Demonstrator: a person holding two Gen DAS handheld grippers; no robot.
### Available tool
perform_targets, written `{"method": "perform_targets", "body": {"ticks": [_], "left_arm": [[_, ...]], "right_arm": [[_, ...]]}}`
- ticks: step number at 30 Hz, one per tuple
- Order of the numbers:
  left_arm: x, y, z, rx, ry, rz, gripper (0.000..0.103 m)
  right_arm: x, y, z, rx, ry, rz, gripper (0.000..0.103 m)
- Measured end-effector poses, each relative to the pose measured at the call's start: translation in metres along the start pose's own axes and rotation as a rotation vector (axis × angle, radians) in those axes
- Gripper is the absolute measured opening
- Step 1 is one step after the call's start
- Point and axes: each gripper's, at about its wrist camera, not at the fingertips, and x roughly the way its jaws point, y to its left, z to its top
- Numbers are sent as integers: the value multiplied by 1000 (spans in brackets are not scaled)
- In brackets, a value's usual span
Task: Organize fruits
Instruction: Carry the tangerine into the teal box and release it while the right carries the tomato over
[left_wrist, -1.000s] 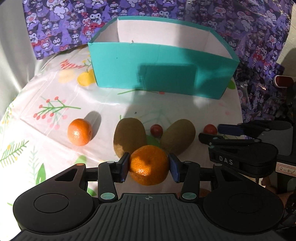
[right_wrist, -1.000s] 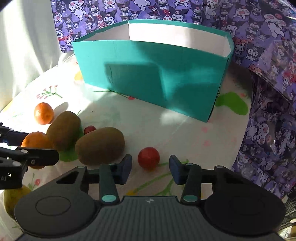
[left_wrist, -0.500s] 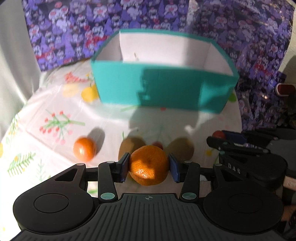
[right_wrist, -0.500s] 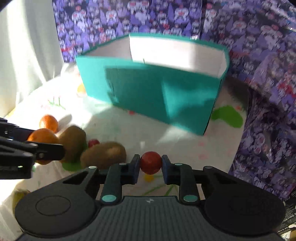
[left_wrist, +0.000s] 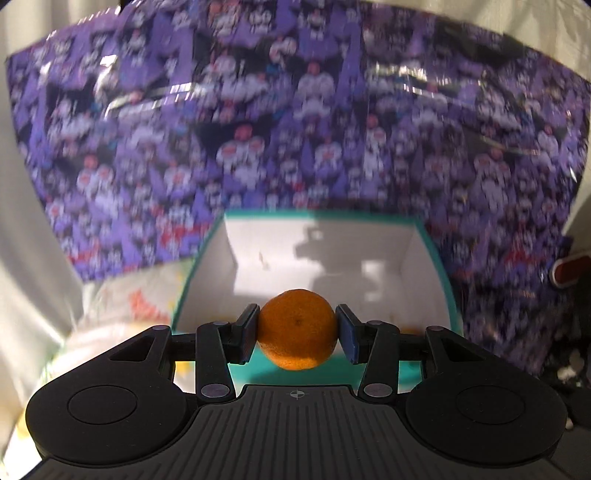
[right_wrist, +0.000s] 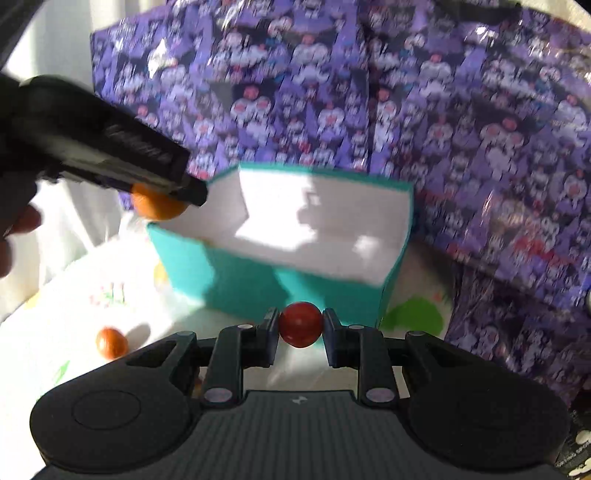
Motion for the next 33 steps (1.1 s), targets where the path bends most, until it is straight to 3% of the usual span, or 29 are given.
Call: {"method": "perform_targets", "body": {"ticks": [6, 19, 33], "left_arm": [[33, -3, 8, -3, 9, -14, 49], [97, 10, -9, -16, 111, 20, 49], [124, 17, -19, -28, 141, 30, 50]], "right_arm": [[9, -5, 17, 15, -33, -29, 24], [26, -1, 20, 22, -24, -38, 24], [35, 0, 23, 15, -26, -52, 24]]}}
